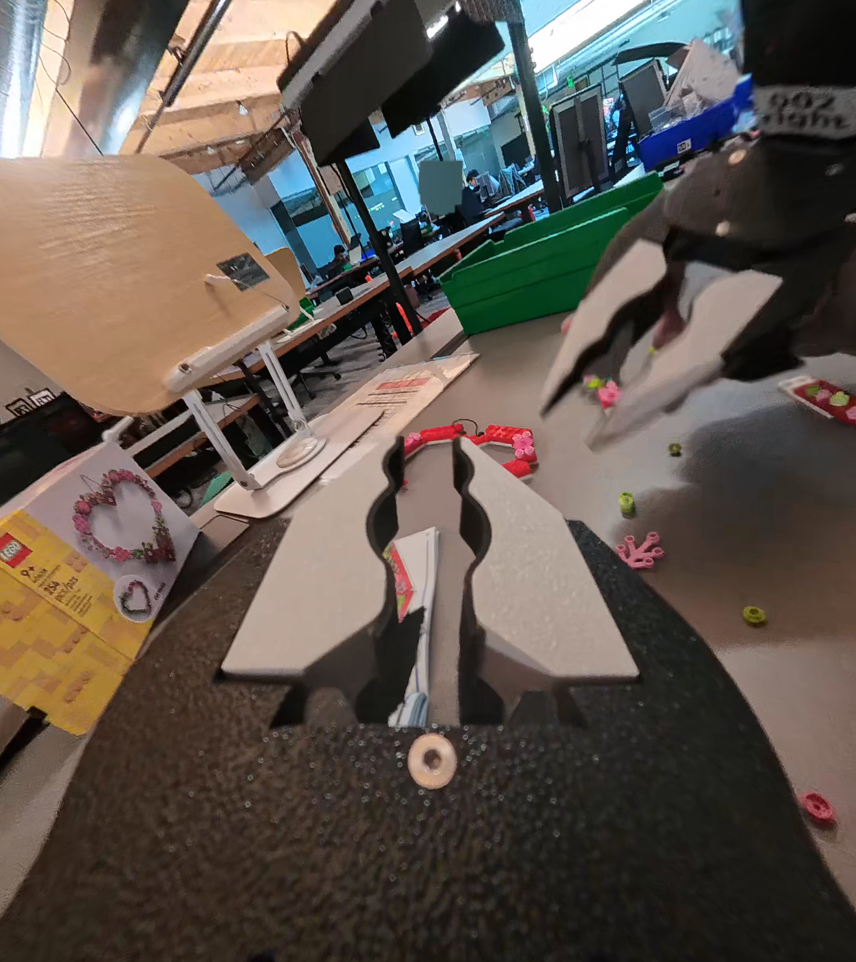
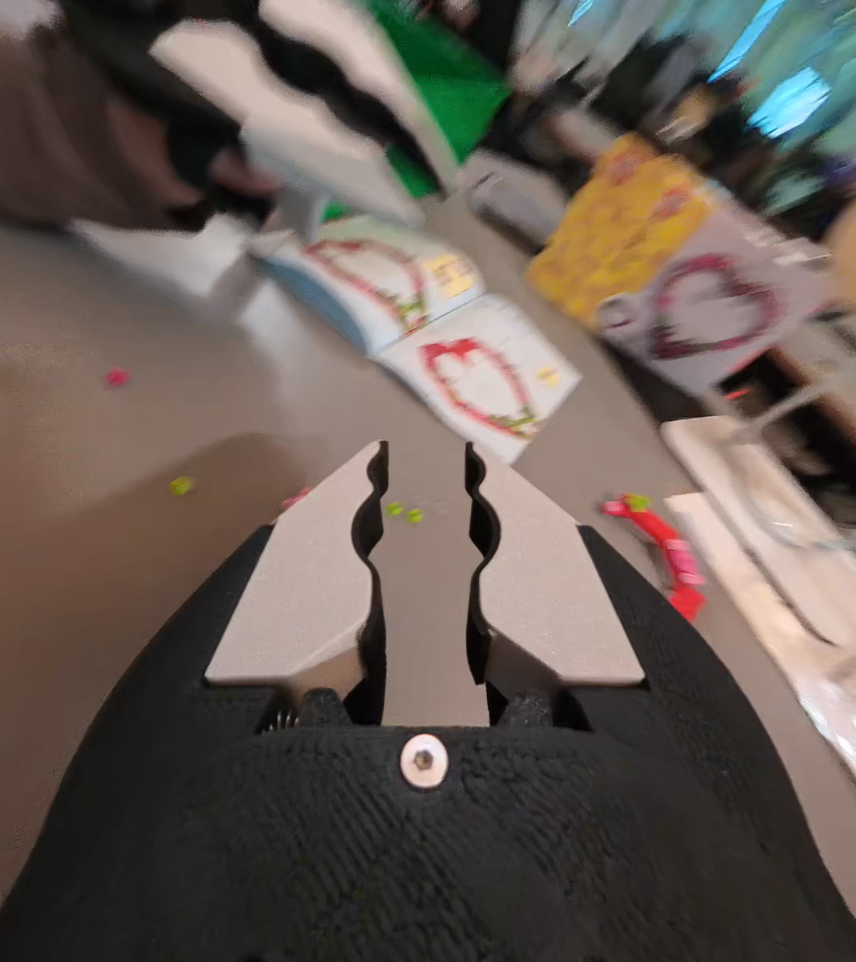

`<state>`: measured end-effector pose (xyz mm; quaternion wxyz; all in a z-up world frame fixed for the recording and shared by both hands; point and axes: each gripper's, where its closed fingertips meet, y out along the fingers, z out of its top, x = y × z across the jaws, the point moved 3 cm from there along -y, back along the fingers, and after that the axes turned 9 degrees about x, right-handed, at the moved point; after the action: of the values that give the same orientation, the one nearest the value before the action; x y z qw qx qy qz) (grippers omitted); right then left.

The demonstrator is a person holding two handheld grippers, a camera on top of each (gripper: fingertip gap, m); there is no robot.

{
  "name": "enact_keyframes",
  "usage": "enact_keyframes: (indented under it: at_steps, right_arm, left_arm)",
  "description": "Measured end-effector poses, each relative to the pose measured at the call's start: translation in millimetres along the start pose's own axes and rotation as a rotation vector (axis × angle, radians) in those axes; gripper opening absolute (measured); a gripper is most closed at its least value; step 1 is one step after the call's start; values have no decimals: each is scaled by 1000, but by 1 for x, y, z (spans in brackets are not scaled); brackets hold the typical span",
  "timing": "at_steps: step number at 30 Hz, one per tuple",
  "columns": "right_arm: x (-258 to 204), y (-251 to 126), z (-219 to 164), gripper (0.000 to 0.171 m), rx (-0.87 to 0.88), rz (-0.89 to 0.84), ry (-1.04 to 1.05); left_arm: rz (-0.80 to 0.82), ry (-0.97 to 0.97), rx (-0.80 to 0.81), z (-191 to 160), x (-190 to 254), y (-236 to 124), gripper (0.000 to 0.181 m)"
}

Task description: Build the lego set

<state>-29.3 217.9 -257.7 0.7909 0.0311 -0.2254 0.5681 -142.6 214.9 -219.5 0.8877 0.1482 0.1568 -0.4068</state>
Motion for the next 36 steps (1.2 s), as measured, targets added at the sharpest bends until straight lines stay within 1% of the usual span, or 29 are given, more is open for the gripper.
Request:
enact_keyframes:
  at_steps: [1,3,6,9,11,14,19,27,36]
  right_arm:
    - [12,-7,5,23,69,-94,2]
    - [27,-21,8,14,172,-214,56]
    - [39,-38,11,9,290,-331,122]
    - [40,-46,16,6,381,-367,124]
    - [39,-47,17,6,409,-378,140]
    - [37,-47,18,5,418,-388,115]
    - [34,-46,18,4,411,-391,74]
    - [35,-48,19,4,415,-408,43]
    - [29,-43,18,4,392,-380,18]
  left_arm:
    - [-5,-1,-7,-3,2,1,15]
    - [-2,10,-5,-7,5,3,13]
    - [11,46,-3,-12,10,6,10]
    - [28,85,4,-14,13,8,8]
    - [37,103,25,-12,17,9,7]
    - [8,118,52,-7,29,12,5]
    - [-23,209,28,-11,39,15,3]
    - [-18,186,30,-11,37,15,1]
    - [-33,194,12,-15,39,16,0]
